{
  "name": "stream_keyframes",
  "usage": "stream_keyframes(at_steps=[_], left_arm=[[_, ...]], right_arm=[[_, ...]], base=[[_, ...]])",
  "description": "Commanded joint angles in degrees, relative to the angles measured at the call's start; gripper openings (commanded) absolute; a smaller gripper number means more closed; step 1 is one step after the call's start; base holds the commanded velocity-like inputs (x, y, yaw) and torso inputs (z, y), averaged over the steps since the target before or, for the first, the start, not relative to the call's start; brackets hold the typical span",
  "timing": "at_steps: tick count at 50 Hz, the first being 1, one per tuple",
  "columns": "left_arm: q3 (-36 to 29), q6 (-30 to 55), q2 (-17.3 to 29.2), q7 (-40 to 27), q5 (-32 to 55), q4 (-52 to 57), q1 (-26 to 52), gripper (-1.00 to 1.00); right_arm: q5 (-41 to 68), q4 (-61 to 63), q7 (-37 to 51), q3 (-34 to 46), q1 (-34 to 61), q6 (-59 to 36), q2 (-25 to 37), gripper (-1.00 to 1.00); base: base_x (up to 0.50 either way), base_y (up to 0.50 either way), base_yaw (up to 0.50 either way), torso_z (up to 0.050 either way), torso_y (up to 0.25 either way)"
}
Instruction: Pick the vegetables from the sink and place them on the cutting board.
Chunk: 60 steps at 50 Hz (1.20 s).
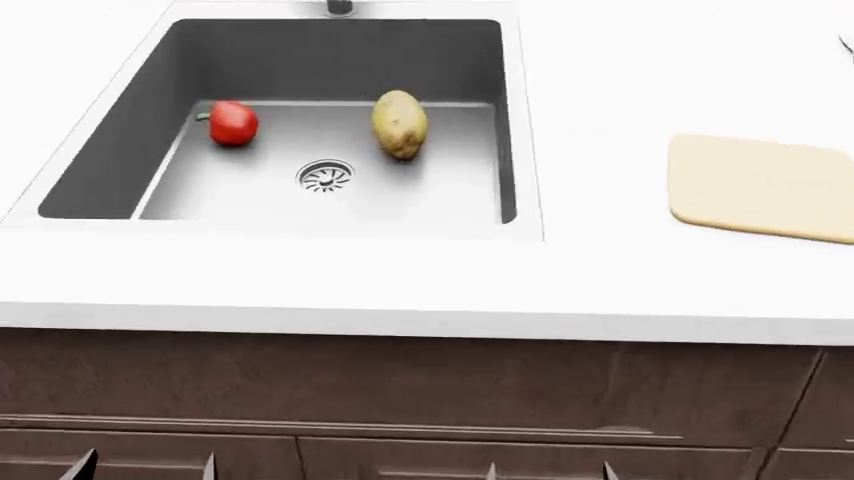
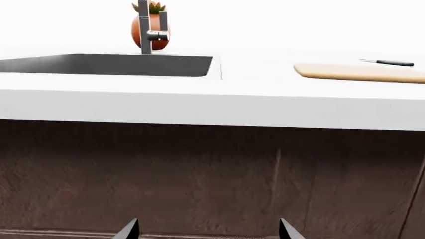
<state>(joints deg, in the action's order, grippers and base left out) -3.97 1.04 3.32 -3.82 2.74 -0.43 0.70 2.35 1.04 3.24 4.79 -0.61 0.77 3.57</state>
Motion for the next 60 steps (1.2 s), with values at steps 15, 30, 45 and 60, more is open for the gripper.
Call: stream_keyframes(at_steps=[15,30,45,60], left_arm=[[-2.2,0.4,1.9,-2.2,1.5,-0.4,0.1,1.00],[-3.6,-6.3,3.4,-3.9,0.4,-0.5,-0.6,1.00],[-4.9,-5.9,4.0,-4.0,1.3,-0.6,-0.4,1.00],[-5.8,-6.1,4.8,-4.4,1.9,-0.6,-0.6,1.00]], right_arm=[[1.2,-0.1,2.5,2.4,0.1,-0.3,1.8,1.00],[2.5,0.0,3.7,3.1,0.3,-0.3,2.6,1.00],[3.1,0.0,4.7,4.0,0.4,-0.3,3.3,1.00],[3.7,-0.4,5.4,4.8,0.7,-0.3,4.0,1.00]], base=[[0.00,0.43,0.00,0.000,0.000],[0.00,0.00,0.00,0.000,0.000],[0.00,0.00,0.00,0.050,0.000],[0.00,0.00,0.00,0.050,0.000]])
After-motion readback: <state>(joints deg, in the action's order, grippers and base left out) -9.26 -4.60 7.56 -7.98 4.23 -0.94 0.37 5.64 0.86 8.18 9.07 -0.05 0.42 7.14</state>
